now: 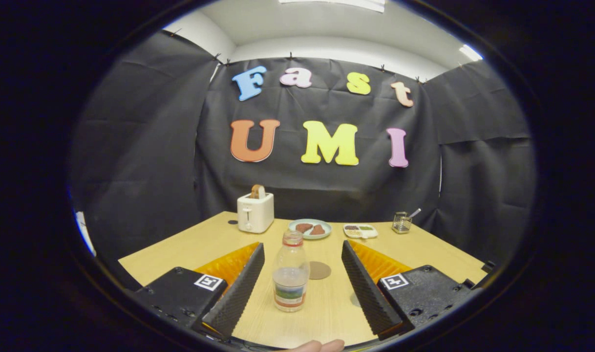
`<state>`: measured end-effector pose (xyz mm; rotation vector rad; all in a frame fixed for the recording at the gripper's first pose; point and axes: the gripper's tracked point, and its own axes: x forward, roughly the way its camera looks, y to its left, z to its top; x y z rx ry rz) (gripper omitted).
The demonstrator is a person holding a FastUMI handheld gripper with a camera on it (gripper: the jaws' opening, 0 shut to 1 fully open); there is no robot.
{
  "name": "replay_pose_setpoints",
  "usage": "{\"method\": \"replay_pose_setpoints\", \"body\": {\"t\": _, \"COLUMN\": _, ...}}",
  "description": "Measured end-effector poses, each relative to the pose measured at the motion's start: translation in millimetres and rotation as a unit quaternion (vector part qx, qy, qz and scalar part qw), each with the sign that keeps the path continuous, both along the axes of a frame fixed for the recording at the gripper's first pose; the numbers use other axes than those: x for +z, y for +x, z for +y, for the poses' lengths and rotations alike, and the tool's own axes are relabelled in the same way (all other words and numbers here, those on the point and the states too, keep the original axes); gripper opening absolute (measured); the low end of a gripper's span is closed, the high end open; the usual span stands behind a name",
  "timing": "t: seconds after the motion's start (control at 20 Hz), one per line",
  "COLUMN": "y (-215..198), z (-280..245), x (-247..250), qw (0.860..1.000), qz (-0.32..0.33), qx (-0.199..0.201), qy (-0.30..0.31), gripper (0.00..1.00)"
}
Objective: Take the bottle from table, then pour the juice into the cup, finally place the bottle on the coaster
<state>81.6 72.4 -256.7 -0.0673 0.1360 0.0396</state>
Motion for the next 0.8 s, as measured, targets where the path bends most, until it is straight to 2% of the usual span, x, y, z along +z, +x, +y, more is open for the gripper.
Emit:
{"method": "replay_pose_setpoints", "body": {"t": 0.45, "y": 22, "z": 9, "x": -61, "qw": 0.999, "qz": 0.01, "qx": -0.032, "qy": -0.013, "gripper": 1.0}}
{"method": "replay_pose_setpoints", "body": {"t": 0.8, "y": 37, "z": 18, "x": -87, "qw": 0.999, "qz": 0.003, "qx": -0.042, "qy": 0.01, "gripper": 1.0}}
